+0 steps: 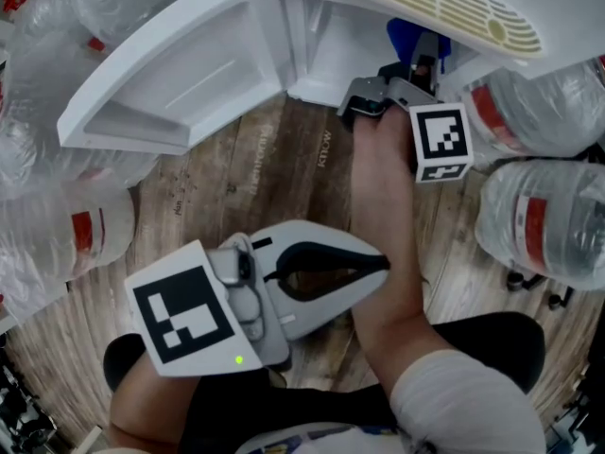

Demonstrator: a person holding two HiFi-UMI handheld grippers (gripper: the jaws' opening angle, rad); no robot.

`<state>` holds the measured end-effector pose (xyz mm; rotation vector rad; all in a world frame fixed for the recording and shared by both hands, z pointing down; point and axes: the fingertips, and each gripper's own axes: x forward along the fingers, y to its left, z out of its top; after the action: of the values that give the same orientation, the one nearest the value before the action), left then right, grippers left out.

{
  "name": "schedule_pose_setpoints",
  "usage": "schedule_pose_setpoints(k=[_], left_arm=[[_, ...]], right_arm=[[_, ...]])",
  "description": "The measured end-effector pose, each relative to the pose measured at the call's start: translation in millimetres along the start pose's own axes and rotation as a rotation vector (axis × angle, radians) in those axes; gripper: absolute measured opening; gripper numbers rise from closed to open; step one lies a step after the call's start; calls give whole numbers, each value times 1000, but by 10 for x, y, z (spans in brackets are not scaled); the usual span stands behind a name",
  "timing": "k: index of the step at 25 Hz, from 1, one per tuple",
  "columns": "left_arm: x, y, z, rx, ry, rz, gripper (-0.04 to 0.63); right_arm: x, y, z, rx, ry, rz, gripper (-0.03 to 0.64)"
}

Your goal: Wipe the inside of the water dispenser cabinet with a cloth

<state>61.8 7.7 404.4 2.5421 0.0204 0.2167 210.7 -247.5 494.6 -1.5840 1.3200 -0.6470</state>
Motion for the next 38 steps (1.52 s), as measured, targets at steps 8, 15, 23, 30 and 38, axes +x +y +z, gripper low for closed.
schedule_pose_setpoints(k=[8,15,23,30,38], left_arm=[[-4,62,-68,0,12,25,3],[-17,111,-118,-19,26,31,3],[-33,131,-133,-18,32,27,3],[-71,147,-96,-16,21,34,3],[-121,160,-84,-3,26,32,3]], right_arm=[[574,-413,-179,173,0,-49,66],[665,-578,-74,225,-57,-83,64],[441,-593,78,239,-80,-86,64],[97,-523,120,202,-59,-79,64],[-154,-504,-119,159,8,-82,64]])
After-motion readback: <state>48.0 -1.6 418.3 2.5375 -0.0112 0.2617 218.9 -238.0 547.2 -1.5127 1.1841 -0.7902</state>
